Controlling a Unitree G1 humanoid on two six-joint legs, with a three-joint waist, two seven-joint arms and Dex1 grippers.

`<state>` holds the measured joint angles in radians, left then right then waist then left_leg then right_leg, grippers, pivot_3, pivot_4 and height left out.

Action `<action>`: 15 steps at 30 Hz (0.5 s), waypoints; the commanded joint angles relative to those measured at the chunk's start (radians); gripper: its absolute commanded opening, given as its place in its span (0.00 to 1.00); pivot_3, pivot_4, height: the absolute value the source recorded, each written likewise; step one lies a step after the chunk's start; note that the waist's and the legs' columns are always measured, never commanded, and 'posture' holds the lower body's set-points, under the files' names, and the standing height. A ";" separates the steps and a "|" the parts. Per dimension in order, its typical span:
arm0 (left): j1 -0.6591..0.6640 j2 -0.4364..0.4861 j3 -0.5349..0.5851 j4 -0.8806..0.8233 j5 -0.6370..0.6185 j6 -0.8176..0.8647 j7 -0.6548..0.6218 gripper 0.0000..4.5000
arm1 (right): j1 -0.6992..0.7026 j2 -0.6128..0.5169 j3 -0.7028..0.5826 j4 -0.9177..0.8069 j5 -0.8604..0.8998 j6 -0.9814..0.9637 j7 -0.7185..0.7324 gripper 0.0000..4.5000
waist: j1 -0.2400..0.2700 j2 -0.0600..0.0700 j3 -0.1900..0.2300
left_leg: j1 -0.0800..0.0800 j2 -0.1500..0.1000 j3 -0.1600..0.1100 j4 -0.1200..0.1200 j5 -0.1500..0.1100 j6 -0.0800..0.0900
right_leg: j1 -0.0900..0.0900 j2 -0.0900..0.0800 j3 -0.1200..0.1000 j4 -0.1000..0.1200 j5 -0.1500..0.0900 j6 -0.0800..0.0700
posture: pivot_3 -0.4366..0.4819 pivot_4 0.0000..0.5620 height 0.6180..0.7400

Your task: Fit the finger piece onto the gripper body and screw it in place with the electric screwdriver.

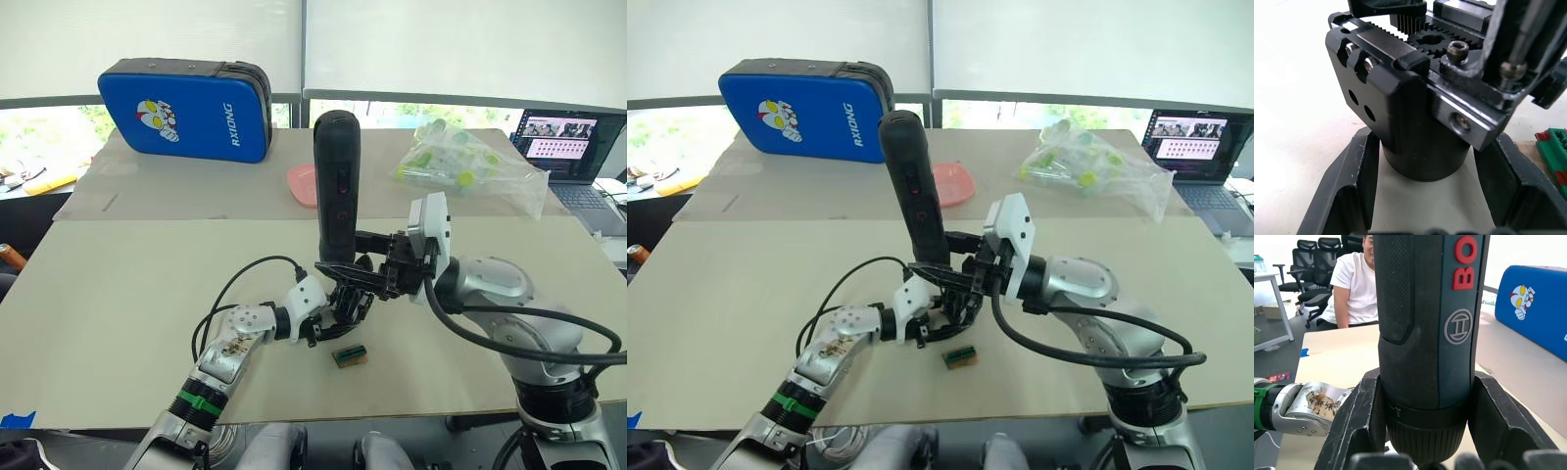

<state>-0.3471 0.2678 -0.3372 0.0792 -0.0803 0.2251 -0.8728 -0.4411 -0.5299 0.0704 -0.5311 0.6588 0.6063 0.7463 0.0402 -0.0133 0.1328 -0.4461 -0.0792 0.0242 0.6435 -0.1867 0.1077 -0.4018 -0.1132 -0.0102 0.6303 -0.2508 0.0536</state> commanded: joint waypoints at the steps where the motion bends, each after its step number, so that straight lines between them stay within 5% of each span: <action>1: 0.028 0.008 -0.045 0.027 0.007 0.047 -0.024 0.51 | 0.031 -0.011 0.018 0.005 -0.052 -0.035 0.005 0.42 | 0.000 0.000 -0.002 | 0.000 0.000 0.000 0.000 0.000 0.000 | 0.000 0.000 0.000 0.000 0.000 0.000 | 0.48 0.27 1.00; 15: 0.019 0.006 -0.042 0.038 0.005 0.045 -0.024 0.51 | 0.073 -0.016 0.056 0.036 -0.099 -0.101 0.020 0.42 | 0.000 0.001 -0.007 | 0.002 0.000 0.000 0.000 0.000 0.000 | 0.002 0.000 0.000 0.000 0.000 0.000 | 0.48 0.27 1.00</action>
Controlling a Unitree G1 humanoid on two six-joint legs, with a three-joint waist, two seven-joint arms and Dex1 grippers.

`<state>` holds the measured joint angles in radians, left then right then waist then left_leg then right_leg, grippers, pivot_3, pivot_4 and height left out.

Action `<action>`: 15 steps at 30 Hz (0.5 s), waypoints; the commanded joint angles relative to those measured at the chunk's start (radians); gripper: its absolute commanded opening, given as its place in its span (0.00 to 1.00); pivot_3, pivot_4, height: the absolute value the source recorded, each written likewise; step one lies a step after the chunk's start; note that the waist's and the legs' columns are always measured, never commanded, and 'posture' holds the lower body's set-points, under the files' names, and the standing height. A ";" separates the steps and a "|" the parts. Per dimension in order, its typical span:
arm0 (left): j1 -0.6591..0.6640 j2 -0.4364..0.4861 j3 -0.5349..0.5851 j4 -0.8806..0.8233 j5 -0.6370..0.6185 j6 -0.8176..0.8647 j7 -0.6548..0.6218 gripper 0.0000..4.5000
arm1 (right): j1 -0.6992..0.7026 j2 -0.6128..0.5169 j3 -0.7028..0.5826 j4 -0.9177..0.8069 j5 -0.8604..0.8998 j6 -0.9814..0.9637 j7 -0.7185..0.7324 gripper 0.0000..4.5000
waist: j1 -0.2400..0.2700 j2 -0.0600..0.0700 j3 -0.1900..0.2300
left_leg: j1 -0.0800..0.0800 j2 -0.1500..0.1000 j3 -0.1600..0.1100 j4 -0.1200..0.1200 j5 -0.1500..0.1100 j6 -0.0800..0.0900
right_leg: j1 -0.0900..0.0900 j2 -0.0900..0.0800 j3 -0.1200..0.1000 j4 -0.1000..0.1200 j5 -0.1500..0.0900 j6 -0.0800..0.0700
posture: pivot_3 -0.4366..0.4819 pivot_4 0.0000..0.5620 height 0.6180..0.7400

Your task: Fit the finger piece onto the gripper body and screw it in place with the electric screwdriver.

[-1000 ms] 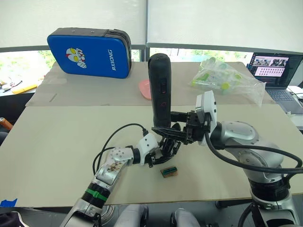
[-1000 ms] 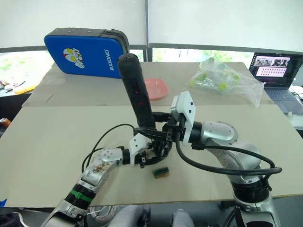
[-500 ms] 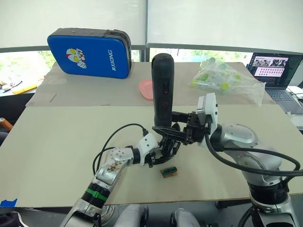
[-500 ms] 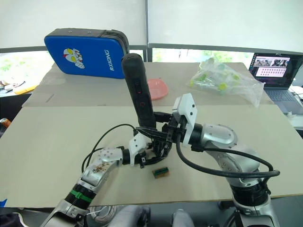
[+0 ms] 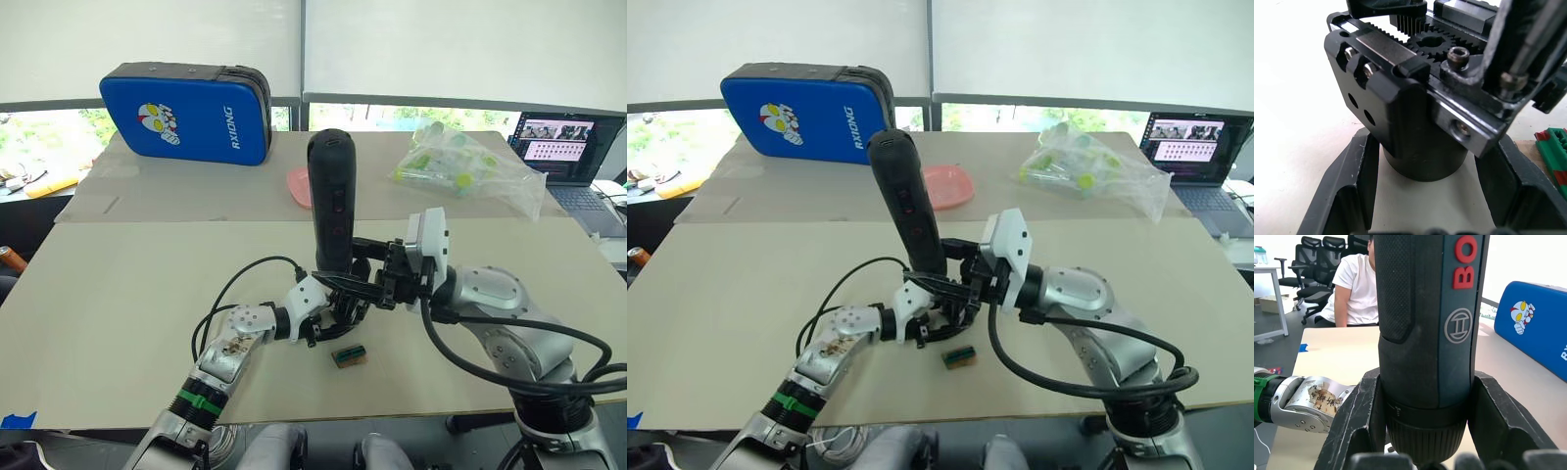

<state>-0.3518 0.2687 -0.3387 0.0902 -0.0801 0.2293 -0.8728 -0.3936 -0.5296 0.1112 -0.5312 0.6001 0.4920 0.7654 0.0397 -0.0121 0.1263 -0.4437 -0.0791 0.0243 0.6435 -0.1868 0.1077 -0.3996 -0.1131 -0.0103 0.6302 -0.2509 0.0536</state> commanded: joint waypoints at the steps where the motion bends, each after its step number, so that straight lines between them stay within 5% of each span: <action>1: 0.024 0.005 -0.041 0.027 0.005 0.040 -0.024 0.51 | 0.028 -0.014 0.015 0.039 -0.040 0.013 -0.001 0.42 | 0.000 0.000 0.000 | 0.000 0.000 0.000 0.000 0.000 0.000 | 0.001 0.000 0.000 0.000 0.000 0.000 | 0.48 0.27 1.00; 15: 0.022 0.005 -0.038 0.036 0.008 0.032 -0.019 0.51 | 0.024 -0.020 0.065 0.057 -0.088 -0.019 0.014 0.42 | 0.000 0.001 -0.006 | 0.002 0.000 0.000 0.000 0.000 0.000 | 0.002 0.000 0.000 0.000 0.000 0.000 | 0.48 0.27 1.00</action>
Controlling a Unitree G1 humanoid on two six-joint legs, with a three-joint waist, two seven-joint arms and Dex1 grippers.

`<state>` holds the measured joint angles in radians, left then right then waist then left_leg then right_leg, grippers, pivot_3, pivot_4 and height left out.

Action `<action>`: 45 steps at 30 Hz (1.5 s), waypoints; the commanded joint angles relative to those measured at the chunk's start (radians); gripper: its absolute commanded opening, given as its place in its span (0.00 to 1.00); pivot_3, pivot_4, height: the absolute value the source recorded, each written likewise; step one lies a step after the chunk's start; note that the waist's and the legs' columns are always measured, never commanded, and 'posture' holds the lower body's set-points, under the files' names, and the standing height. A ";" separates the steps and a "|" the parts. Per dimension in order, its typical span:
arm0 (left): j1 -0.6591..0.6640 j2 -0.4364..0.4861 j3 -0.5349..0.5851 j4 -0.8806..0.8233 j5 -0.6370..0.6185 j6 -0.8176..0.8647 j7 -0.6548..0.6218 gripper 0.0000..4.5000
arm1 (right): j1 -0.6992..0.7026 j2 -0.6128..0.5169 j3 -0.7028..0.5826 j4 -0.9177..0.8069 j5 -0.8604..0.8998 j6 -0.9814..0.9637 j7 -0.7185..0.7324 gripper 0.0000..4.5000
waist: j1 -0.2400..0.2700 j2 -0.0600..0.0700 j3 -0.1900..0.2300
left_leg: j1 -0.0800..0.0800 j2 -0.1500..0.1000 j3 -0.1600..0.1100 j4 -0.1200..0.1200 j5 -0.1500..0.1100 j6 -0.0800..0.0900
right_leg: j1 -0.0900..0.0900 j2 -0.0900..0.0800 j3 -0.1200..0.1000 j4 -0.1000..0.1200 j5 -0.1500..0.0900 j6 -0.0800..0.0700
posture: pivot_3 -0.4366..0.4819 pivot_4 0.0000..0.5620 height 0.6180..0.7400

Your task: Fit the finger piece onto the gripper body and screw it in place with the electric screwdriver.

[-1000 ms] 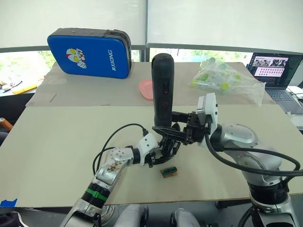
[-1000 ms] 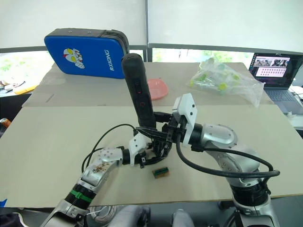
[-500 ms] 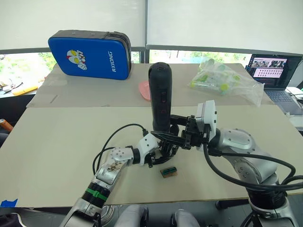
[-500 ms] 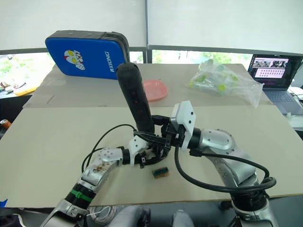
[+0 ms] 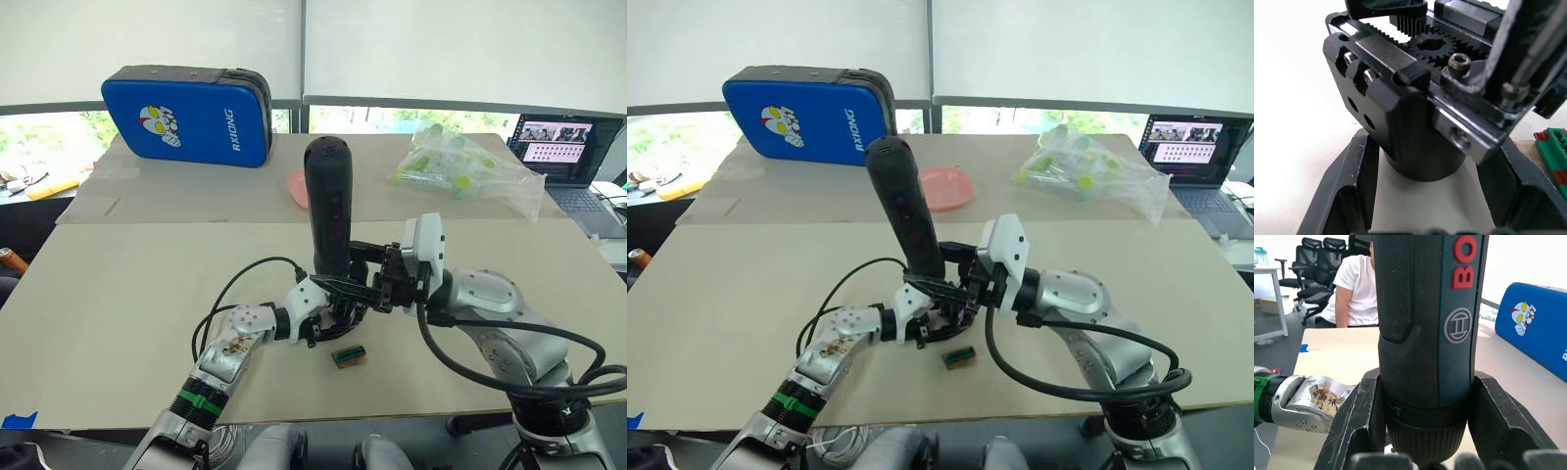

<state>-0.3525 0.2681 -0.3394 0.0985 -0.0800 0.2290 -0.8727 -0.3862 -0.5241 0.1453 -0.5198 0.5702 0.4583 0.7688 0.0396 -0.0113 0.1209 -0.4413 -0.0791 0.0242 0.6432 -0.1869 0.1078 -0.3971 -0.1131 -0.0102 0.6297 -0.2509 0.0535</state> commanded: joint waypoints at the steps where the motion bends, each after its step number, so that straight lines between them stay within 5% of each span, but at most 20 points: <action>1: 0.023 0.006 -0.036 0.029 0.008 0.031 -0.020 0.51 | 0.013 -0.028 0.035 0.045 -0.066 0.007 0.014 0.42 | 0.000 0.000 -0.001 | 0.000 0.000 0.000 0.000 0.000 0.000 | 0.000 0.000 0.000 0.000 0.000 0.000 | 0.48 0.27 1.00; 18: 0.018 0.005 -0.035 0.032 0.006 0.029 -0.019 0.51 | -0.022 -0.037 0.010 0.022 -0.056 0.019 0.023 0.42 | 0.000 0.000 -0.002 | 0.000 0.000 0.000 0.000 0.000 0.000 | 0.000 0.000 0.000 0.000 0.000 0.000 | 0.48 0.27 1.00; 44: 0.023 0.000 -0.011 0.044 0.006 0.030 0.025 0.51 | -0.142 -0.064 -0.206 -0.096 0.325 0.142 0.060 0.42 | 0.001 0.001 -0.001 | -0.001 0.000 0.000 -0.002 0.000 0.000 | -0.001 -0.001 0.001 -0.003 0.000 0.000 | 0.48 0.27 1.00; 45: 0.024 0.001 -0.007 0.045 0.009 0.031 0.034 0.62 | -0.138 -0.076 -0.212 -0.103 0.343 0.150 0.066 0.42 | 0.002 0.001 -0.001 | -0.001 0.000 0.000 -0.002 0.000 0.000 | -0.001 -0.001 0.001 -0.003 0.000 0.000 | 0.48 0.27 1.00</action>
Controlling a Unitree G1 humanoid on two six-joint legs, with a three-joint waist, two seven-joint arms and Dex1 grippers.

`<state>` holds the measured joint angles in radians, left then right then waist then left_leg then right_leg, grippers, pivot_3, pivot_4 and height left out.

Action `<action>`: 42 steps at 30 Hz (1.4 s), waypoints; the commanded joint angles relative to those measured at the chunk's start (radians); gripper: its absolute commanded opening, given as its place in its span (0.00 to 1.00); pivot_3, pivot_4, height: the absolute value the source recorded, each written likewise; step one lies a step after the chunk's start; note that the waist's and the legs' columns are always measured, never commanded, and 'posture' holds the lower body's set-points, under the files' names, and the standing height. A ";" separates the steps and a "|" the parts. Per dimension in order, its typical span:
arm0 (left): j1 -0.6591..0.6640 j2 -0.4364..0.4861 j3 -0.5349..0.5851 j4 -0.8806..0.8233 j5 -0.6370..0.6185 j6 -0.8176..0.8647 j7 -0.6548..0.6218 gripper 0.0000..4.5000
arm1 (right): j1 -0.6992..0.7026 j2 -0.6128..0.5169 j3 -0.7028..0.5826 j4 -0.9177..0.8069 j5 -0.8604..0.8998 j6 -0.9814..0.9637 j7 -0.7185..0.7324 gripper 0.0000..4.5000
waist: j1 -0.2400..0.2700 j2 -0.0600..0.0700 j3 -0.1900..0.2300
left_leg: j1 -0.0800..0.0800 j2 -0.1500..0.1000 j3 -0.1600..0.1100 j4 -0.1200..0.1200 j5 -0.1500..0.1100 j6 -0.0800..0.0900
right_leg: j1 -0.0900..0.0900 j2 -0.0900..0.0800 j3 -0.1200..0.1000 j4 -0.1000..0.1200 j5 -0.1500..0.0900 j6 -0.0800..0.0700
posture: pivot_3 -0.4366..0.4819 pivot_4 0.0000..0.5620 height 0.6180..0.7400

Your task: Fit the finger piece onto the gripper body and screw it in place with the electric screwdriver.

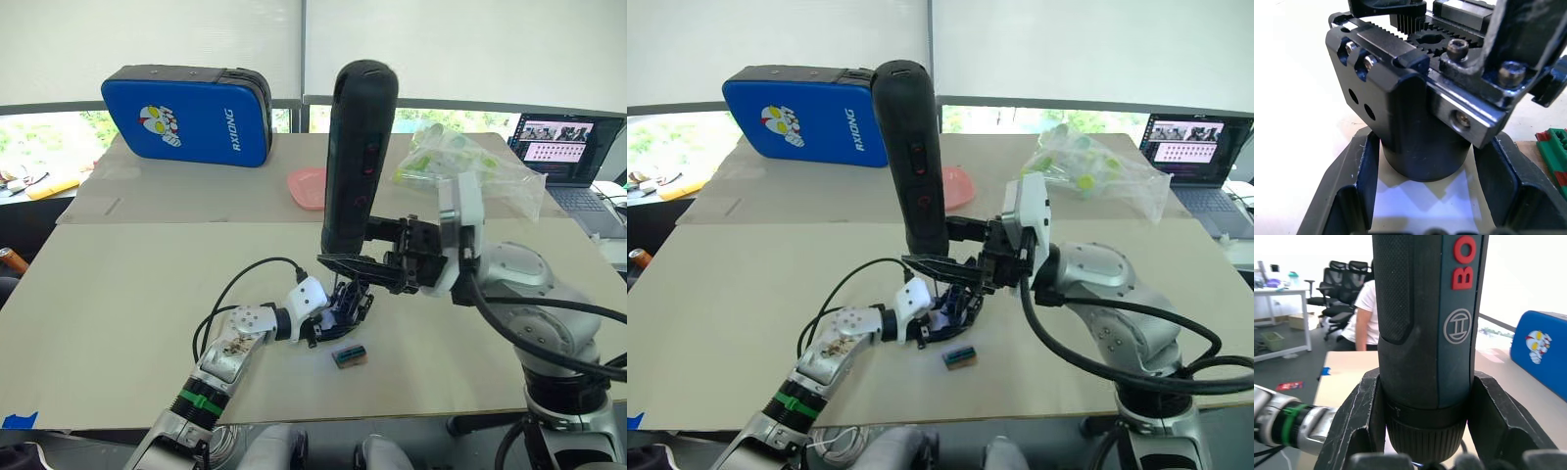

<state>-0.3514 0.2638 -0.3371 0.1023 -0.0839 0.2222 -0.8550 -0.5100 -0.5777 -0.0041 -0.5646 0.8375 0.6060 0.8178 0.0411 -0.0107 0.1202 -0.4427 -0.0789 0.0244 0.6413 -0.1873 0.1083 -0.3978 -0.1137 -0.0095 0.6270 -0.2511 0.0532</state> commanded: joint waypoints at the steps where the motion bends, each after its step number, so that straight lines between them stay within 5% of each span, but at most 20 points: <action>1: 0.023 0.005 -0.006 0.044 0.014 0.041 0.021 0.74 | -0.009 -0.034 -0.070 -0.065 0.094 0.010 0.025 0.42 | 0.000 0.000 0.000 | 0.000 0.000 0.000 0.000 0.000 0.000 | 0.000 0.000 0.000 0.000 0.000 0.000 | 0.48 0.27 1.00; 4: 0.024 0.008 0.001 0.046 0.008 0.037 0.018 0.99 | 0.003 -0.066 -0.098 -0.087 0.161 0.027 0.035 0.42 | -0.001 0.000 0.000 | 0.000 0.000 0.000 0.000 0.000 0.000 | 0.000 0.000 0.000 0.000 0.000 0.000 | 0.48 0.27 1.00; 11: 0.088 0.101 0.123 -0.051 -0.103 -0.003 -0.046 0.99 | -0.051 -0.252 -0.288 -0.022 0.365 0.108 0.040 0.42 | -0.015 0.001 0.003 | -0.004 0.002 0.002 0.000 0.000 0.000 | -0.004 0.000 0.000 -0.001 0.000 -0.001 | 0.48 0.27 1.00; 15: 0.128 0.208 0.246 -0.078 -0.225 -0.027 -0.163 0.99 | -0.005 -0.491 -0.427 0.113 0.423 0.264 0.100 0.42 | -0.020 0.004 0.006 | -0.004 0.002 0.003 -0.002 0.000 0.000 | -0.006 -0.001 0.000 -0.001 -0.001 -0.001 | 0.48 0.27 1.00; 21: 0.124 0.354 0.384 -0.002 -0.361 -0.149 -0.419 0.99 | 0.280 -0.933 -0.412 0.384 0.139 0.482 0.288 0.42 | -0.011 0.007 0.008 | -0.009 0.003 0.008 -0.003 -0.002 0.002 | -0.008 -0.005 -0.001 -0.004 -0.002 -0.004 | 0.48 0.27 1.00; 24: 0.121 0.400 0.429 0.018 -0.402 -0.163 -0.501 0.99 | 0.381 -1.041 -0.304 0.506 0.023 0.487 0.374 0.42 | -0.019 0.009 0.009 | -0.010 0.002 0.016 -0.003 -0.004 0.007 | -0.011 -0.012 -0.003 -0.005 -0.004 -0.008 | 0.48 0.27 1.00; 34: 0.210 0.473 0.498 -0.055 -0.483 -0.066 -0.541 0.99 | 0.059 -0.794 0.170 0.759 -0.410 0.324 0.338 0.42 | -0.057 0.019 0.015 | -0.016 0.001 0.023 -0.002 -0.004 0.006 | -0.025 -0.015 -0.004 0.002 0.002 0.002 | 0.48 0.27 1.00; 42: 0.271 0.469 0.519 -0.122 -0.490 -0.019 -0.473 0.99 | -0.057 -0.642 0.277 0.982 -0.606 0.173 0.374 0.42 | -0.038 0.025 0.019 | -0.016 0.002 0.024 -0.001 -0.004 0.006 | -0.024 -0.015 -0.004 0.003 0.003 0.004 | 0.48 0.27 1.00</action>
<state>-0.0915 0.7223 0.1559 0.0238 -0.5516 0.1900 -1.3403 -0.5431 -1.2242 0.2884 0.3841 0.2672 0.8279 1.1853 0.0034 0.0147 0.1394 -0.4586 -0.0774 0.0481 0.6409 -0.1911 0.1145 -0.4223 -0.1289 -0.0138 0.6296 -0.2473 0.0570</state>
